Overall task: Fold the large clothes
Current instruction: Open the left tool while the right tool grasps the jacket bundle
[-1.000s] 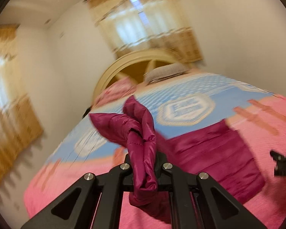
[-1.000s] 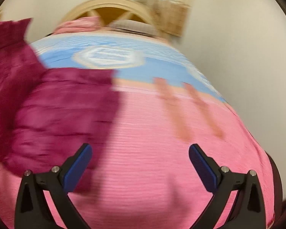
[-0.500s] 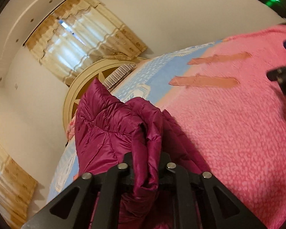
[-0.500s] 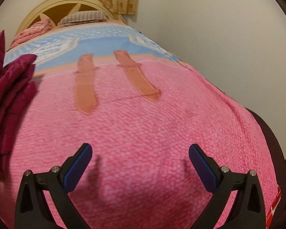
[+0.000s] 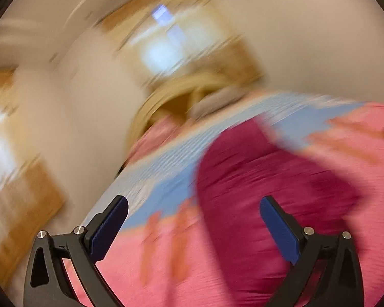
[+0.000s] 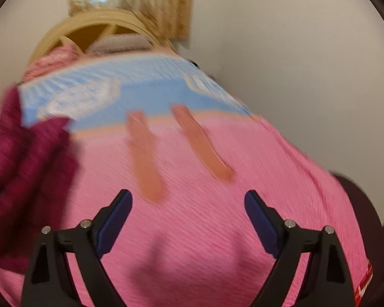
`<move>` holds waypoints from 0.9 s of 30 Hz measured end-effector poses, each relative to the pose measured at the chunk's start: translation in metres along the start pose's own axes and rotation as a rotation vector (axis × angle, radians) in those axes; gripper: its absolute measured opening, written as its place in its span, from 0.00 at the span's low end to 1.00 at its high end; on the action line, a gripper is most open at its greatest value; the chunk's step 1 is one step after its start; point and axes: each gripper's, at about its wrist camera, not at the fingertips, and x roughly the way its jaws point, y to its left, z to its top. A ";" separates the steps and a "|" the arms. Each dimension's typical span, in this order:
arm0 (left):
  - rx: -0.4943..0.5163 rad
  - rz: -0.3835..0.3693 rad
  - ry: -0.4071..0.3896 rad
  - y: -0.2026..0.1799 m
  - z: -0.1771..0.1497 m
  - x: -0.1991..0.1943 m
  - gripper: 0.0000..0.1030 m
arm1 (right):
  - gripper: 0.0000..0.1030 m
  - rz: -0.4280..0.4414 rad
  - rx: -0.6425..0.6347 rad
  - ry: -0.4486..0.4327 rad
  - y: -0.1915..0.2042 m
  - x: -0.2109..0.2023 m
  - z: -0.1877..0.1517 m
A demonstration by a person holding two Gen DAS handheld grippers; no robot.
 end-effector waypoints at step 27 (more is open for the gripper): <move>-0.393 -0.004 0.384 0.021 -0.004 0.191 0.99 | 0.67 0.120 -0.077 0.088 0.187 0.074 0.037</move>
